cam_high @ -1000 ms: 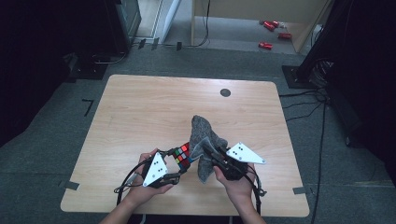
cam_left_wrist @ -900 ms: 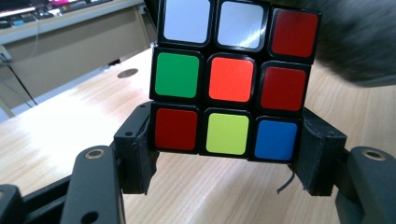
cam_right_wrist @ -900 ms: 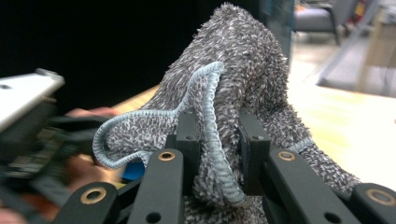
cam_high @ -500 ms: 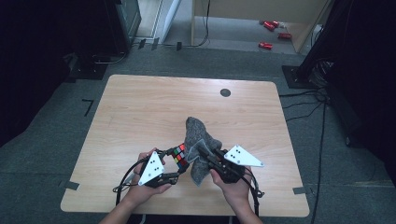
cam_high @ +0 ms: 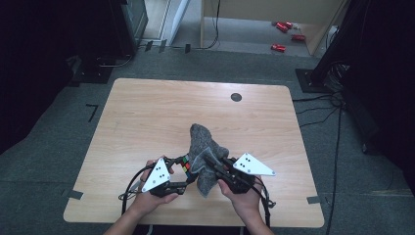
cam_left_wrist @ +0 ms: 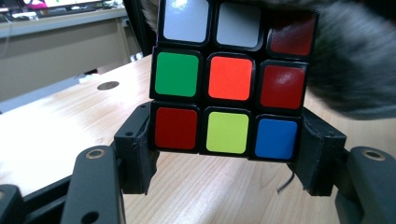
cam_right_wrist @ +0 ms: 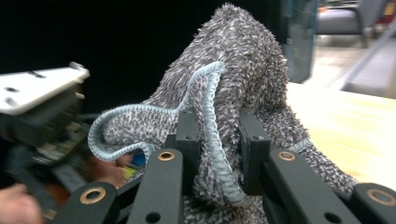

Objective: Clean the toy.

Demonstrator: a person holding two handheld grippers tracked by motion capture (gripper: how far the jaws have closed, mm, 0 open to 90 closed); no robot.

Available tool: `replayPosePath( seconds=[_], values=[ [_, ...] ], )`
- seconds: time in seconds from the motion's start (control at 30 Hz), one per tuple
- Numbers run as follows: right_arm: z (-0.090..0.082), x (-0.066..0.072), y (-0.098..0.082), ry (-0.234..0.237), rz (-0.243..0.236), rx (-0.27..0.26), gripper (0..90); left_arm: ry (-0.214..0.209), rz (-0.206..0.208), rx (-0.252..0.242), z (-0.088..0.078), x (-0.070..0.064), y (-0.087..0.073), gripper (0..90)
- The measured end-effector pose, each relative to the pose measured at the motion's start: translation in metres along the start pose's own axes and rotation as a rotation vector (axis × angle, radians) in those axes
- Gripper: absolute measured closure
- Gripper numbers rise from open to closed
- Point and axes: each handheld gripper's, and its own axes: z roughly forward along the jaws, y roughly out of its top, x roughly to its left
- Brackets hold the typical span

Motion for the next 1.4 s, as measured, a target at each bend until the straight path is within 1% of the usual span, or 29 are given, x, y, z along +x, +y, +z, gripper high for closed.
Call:
replayPosePath(
  seconds=[0.03, 0.07, 0.1, 0.13, 0.2, 0.23, 0.27, 0.33, 0.4, 0.43, 0.5, 0.6, 0.73, 0.77, 0.83, 0.87, 0.93, 0.97, 1.0, 1.03, 1.13, 1.17, 1.23, 1.27, 1.3, 1.4],
  values=[
    [0.0, -0.004, -0.001, -0.024, -0.02, 0.012, 75.3, 0.007, 0.0, 0.001, 0.0, 0.001, 0.0, 35.0],
    [0.001, -0.009, -0.003, -0.052, -0.026, 0.024, 75.4, 0.011, -0.006, -0.005, -0.001, 0.003, 0.0, 35.0],
    [0.001, -0.016, -0.005, -0.072, -0.008, 0.041, 75.4, 0.011, -0.021, -0.014, -0.002, 0.005, 0.0, 35.0],
    [0.001, -0.022, -0.008, -0.082, 0.018, 0.054, 75.4, 0.017, -0.031, -0.022, -0.002, 0.007, 0.0, 35.0],
    [0.0, -0.031, -0.012, -0.09, 0.063, 0.051, 75.4, 0.02, -0.052, -0.031, -0.005, 0.011, 0.0, 35.0],
    [-0.001, -0.034, -0.012, -0.089, 0.088, 0.048, 75.3, 0.013, -0.073, -0.04, -0.006, 0.014, 0.0, 35.0],
    [-0.002, -0.036, -0.013, -0.086, 0.1, 0.039, 75.3, 0.005, -0.091, -0.048, -0.007, 0.016, -0.001, 35.0],
    [-0.003, -0.037, -0.012, -0.063, 0.125, 0.015, 75.3, -0.01, -0.115, -0.064, -0.008, 0.018, -0.001, 35.0],
    [-0.003, -0.035, -0.011, -0.018, 0.148, -0.01, 75.2, -0.025, -0.119, -0.074, -0.008, 0.017, 0.0, 35.0],
    [-0.002, -0.033, -0.011, 0.006, 0.155, -0.014, 75.2, -0.034, -0.117, -0.078, -0.008, 0.016, 0.0, 35.0],
    [0.002, -0.027, -0.012, 0.046, 0.145, -0.01, 75.2, -0.048, -0.121, -0.085, -0.007, 0.014, 0.001, 35.0],
    [0.007, -0.022, -0.017, 0.084, 0.125, 0.004, 75.3, -0.057, -0.122, -0.093, -0.008, 0.013, 0.002, 35.0],
    [0.013, -0.018, -0.023, 0.114, 0.095, 0.039, 76.3, -0.062, -0.144, -0.1, -0.009, 0.015, 0.002, 35.0],
    [0.014, -0.019, -0.025, 0.128, 0.098, 0.055, 76.4, -0.061, -0.148, -0.106, -0.009, 0.016, 0.002, 35.0],
    [0.019, -0.02, -0.028, 0.158, 0.095, 0.107, 76.3, -0.06, -0.159, -0.113, -0.01, 0.018, 0.003, 35.0],
    [0.022, -0.02, -0.031, 0.162, 0.086, 0.132, 76.3, -0.059, -0.163, -0.116, -0.011, 0.018, 0.003, 35.0],
    [0.027, -0.019, -0.035, 0.149, 0.06, 0.199, 76.0, -0.057, -0.165, -0.116, -0.011, 0.019, 0.003, 35.0],
    [0.029, -0.018, -0.036, 0.132, 0.05, 0.214, 76.0, -0.058, -0.163, -0.115, -0.011, 0.019, 0.003, 35.0],
    [0.029, -0.018, -0.036, 0.125, 0.054, 0.207, 76.0, -0.06, -0.161, -0.114, -0.012, 0.019, 0.003, 35.0],
    [0.027, -0.02, -0.034, 0.121, 0.069, 0.192, 76.0, -0.062, -0.16, -0.113, -0.012, 0.018, 0.003, 35.0],
    [0.015, -0.024, -0.024, 0.096, 0.094, 0.09, 76.0, -0.069, -0.153, -0.106, -0.01, 0.018, 0.003, 35.0],
    [0.01, -0.025, -0.02, 0.088, 0.093, 0.051, 76.0, -0.071, -0.153, -0.103, -0.01, 0.017, 0.003, 35.0],
    [0.003, -0.024, -0.013, 0.1, 0.096, -0.01, 76.0, -0.081, -0.151, -0.1, -0.008, 0.015, 0.003, 35.0],
    [0.002, -0.023, -0.012, 0.105, 0.094, -0.021, 76.0, -0.083, -0.151, -0.1, -0.007, 0.015, 0.003, 35.0],
    [0.003, -0.022, -0.012, 0.11, 0.09, -0.02, 76.0, -0.087, -0.151, -0.1, -0.007, 0.014, 0.003, 35.0],
    [0.007, -0.022, -0.017, 0.128, 0.108, -0.005, 76.1, -0.088, -0.158, -0.1, -0.007, 0.014, 0.002, 35.0]
  ],
)
